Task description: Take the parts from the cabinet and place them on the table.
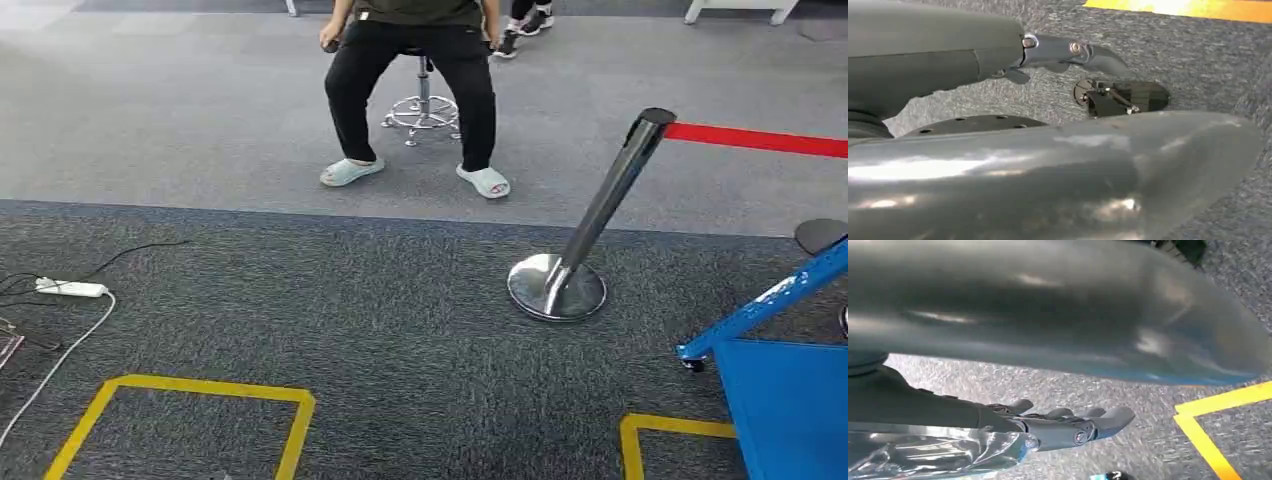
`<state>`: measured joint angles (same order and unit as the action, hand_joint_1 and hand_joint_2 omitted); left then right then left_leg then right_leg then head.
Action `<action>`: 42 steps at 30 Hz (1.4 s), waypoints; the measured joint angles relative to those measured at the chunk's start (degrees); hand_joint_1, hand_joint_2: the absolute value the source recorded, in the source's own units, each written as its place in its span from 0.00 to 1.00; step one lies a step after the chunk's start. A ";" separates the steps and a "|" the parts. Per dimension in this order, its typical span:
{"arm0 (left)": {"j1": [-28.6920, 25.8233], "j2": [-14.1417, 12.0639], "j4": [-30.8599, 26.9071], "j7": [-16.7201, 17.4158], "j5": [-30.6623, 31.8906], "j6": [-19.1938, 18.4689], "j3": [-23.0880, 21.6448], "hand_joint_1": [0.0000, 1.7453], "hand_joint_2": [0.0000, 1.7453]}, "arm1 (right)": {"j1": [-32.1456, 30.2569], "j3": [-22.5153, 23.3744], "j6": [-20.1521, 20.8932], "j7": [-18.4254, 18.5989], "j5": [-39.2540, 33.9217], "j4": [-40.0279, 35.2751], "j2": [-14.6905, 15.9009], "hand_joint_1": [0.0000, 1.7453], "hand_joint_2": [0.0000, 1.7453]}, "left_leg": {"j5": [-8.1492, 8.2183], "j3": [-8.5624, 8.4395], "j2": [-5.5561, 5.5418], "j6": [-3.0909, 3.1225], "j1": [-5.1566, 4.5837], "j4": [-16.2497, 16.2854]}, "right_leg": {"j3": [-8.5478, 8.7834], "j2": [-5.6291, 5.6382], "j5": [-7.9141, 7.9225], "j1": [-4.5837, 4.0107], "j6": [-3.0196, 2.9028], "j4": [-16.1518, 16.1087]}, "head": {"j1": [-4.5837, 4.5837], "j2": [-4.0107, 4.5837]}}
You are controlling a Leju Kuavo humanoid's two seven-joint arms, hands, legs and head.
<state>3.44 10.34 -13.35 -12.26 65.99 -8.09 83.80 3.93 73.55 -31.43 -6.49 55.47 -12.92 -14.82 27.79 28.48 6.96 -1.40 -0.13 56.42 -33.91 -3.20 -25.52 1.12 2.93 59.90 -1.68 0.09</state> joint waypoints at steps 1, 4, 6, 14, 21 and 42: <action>0.04 0.02 0.00 0.09 0.00 -0.02 -0.13 0.00 0.00 | -0.06 0.00 0.09 0.15 0.00 0.00 0.00 0.00 0.00 | -0.12 -0.19 0.45 -0.16 0.11 -0.23 | -0.24 0.63 0.03 -0.13 -0.38 0.02 | 0.02 0.00; 0.19 0.30 0.00 0.13 0.43 -0.04 -0.48 0.00 0.00 | -0.01 0.04 0.28 0.70 -0.26 -0.02 0.04 0.00 0.00 | 3.18 1.21 -4.85 -0.86 0.66 3.08 | -0.55 2.59 0.56 0.03 -1.62 -0.28 | -0.31 0.00; -0.03 0.63 0.00 0.20 1.05 0.11 -0.77 0.00 0.00 | 0.08 0.04 0.48 0.74 -0.31 -0.07 0.11 0.00 0.00 | 7.83 5.86 -6.26 -0.78 0.57 12.71 | -0.96 4.27 0.82 -0.17 -2.04 -0.33 | -0.52 0.00; -0.06 1.25 0.00 0.46 1.33 0.37 -1.05 0.00 0.00 | 0.11 0.09 0.66 0.76 -0.37 -0.09 0.37 0.00 0.00 | -0.44 1.74 -13.08 1.02 0.29 0.30 | -1.84 11.43 1.75 -0.45 -1.40 -0.15 | -0.67 0.00; -0.16 1.46 0.00 0.48 1.40 0.42 -1.35 0.00 0.00 | -0.10 0.46 0.63 0.83 -0.37 -0.09 0.48 0.00 0.00 | -1.72 1.56 -7.46 2.04 -0.12 -0.91 | -7.50 4.30 -4.85 -0.63 0.43 9.87 | -0.31 0.00; -0.17 1.75 0.00 1.01 1.40 1.07 -1.73 0.00 0.00 | -0.07 0.66 1.86 1.49 0.50 -0.24 1.16 0.00 0.00 | 0.52 3.59 -8.13 -1.05 0.80 6.21 | 0.01 8.89 1.34 -0.02 -1.73 -1.36 | -0.70 0.00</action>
<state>3.27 12.09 -13.35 -11.26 67.39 -7.02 82.07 3.85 74.20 -29.57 -5.01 55.98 -13.16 -13.66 28.31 32.07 -1.17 -2.45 0.66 62.63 -33.89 5.69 -24.18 1.10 1.20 58.54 -2.38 0.09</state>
